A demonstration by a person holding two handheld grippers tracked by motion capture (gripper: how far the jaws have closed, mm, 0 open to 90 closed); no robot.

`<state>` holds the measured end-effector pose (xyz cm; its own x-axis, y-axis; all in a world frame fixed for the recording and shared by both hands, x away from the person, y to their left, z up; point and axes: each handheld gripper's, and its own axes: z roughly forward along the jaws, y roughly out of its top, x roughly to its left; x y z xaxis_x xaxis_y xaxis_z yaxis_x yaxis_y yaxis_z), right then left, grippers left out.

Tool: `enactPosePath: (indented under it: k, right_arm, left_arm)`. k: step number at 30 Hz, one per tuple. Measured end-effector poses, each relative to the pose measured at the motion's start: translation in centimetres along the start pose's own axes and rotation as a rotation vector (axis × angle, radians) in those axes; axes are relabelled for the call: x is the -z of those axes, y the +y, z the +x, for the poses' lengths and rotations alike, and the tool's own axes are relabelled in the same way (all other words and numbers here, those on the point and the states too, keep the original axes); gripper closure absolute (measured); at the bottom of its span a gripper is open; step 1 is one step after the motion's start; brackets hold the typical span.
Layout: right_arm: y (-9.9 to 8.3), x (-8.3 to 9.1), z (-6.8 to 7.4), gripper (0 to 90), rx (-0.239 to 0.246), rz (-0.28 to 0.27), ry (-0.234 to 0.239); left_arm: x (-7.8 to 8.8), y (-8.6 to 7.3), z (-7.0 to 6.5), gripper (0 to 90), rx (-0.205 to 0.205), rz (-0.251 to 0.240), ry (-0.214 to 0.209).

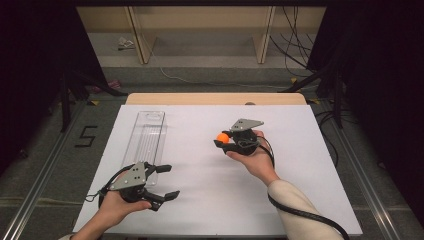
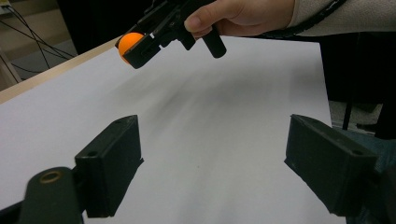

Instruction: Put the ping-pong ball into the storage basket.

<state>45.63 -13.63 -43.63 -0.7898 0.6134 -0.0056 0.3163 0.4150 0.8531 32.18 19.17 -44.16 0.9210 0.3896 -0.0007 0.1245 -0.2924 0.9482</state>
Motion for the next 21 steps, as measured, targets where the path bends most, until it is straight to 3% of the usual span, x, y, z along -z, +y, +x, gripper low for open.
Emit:
enactPosePath:
  k: [21]
  right_arm:
    - [0.81, -0.47, 0.64, 51.3, 0.003, -0.015, 0.013]
  left_arm:
    - [-0.05, 0.00, -0.04, 17.3, -0.002, 0.004, -0.003]
